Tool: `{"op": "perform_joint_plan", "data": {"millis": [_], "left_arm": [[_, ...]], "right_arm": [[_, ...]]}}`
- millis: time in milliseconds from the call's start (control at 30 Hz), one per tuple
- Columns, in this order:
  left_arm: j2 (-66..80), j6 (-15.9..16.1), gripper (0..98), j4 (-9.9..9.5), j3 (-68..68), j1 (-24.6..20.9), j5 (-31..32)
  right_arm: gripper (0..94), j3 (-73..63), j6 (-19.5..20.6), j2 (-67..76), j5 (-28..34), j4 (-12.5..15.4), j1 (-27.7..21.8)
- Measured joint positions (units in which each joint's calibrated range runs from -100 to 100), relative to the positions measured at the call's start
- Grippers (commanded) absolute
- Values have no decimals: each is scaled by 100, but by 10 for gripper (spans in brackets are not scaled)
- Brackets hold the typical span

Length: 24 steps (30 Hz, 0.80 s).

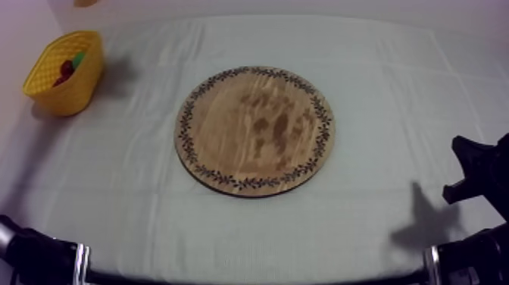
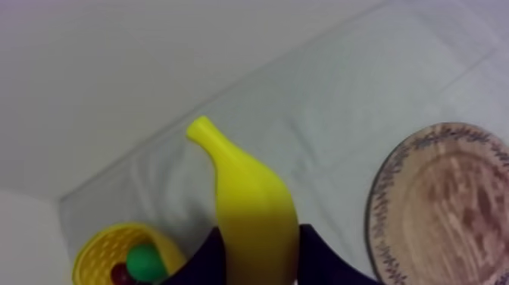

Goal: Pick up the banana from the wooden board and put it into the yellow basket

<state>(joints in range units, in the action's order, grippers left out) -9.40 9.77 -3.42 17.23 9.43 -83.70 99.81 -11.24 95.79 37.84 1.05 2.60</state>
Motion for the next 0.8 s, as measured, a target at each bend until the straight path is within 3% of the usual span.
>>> {"op": "perform_joint_plan", "data": {"millis": [500,600,800], "left_arm": [[-953,261,206,12,-513,-1280,112],[-1267,303,297,25,-382,-1431,91],[-1696,496,640,74,-248,-1571,33]], "right_arm": [[2,0,0,0,0,0,0],[2,0,0,0,0,0,0],[2,0,0,0,0,0,0]]}}
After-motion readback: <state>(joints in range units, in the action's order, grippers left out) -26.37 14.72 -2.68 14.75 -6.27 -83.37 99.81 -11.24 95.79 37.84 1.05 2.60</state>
